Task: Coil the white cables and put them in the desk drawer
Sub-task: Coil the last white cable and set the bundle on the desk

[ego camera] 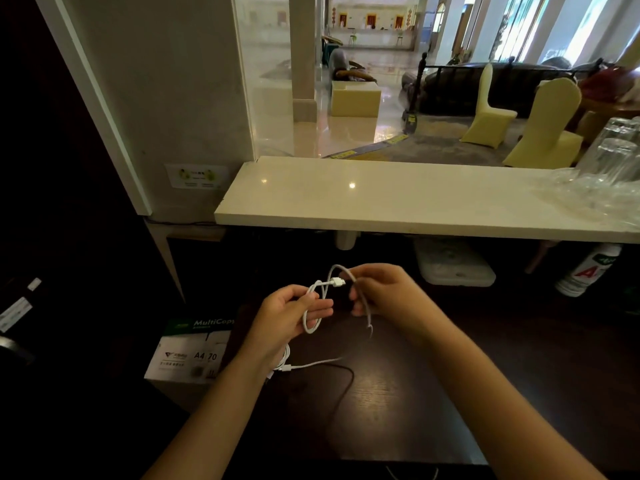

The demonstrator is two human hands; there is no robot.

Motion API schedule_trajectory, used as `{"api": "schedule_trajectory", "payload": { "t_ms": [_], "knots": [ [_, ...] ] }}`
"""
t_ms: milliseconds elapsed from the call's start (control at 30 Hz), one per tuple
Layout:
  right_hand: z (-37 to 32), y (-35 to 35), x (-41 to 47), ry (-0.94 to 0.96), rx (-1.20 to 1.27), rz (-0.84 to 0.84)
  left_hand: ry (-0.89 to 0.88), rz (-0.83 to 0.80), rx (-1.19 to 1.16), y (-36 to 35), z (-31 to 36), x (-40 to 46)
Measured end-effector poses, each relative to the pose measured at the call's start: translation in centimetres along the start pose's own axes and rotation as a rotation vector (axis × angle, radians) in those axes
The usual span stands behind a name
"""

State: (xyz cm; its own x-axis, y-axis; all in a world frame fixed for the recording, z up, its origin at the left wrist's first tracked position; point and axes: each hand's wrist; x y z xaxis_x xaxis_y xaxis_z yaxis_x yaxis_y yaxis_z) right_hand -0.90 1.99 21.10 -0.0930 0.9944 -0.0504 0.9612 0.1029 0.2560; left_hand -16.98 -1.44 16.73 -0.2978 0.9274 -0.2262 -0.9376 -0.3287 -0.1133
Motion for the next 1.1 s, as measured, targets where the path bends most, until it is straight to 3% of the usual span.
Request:
{"api": "schedule_trajectory", "payload": {
  "t_ms": [233,500,667,767,900,1100],
  "knots": [
    [2.6,-3.0,-2.4,0.153,-0.147,0.012,0.101,-0.067,-0.337,-0.6,-0.4,-0.4],
    [4.4,-4.4,-3.2,0.184,-0.095,0.086,0.209,-0.059,-0.639,-0.3,-0.5,0.3],
    [6.3,-3.5,-3.5,0.158,-0.146,-0.21,0.201,-0.183,-0.785,1.9,0.1,1.2],
    [6.7,-2.1,-3.2,0.075,-0.004,-0.372,0.138,-0.232,-0.721,2.8,0.2,1.3],
    [7.5,-0.4,-2.9,-0.055,0.157,-0.517,0.102,-0.207,-0.718,3.0,0.7,1.3],
    [9.5,0.3,-3.3,-0.189,0.201,-0.683,0.078,-0.185,-0.785,3.7,1.3,2.1]
  ]
}}
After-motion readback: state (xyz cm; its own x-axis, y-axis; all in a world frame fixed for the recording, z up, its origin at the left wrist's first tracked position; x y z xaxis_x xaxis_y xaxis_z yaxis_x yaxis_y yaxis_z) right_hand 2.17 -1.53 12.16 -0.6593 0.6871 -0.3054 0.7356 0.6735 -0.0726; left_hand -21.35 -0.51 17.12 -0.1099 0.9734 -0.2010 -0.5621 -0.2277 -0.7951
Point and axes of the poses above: each hand's wrist, its own x-axis towards the middle knuckle, its own y-axis out of the back of the hand, z = x × y, and after that the axes turned 14 degrees about z, right-handed
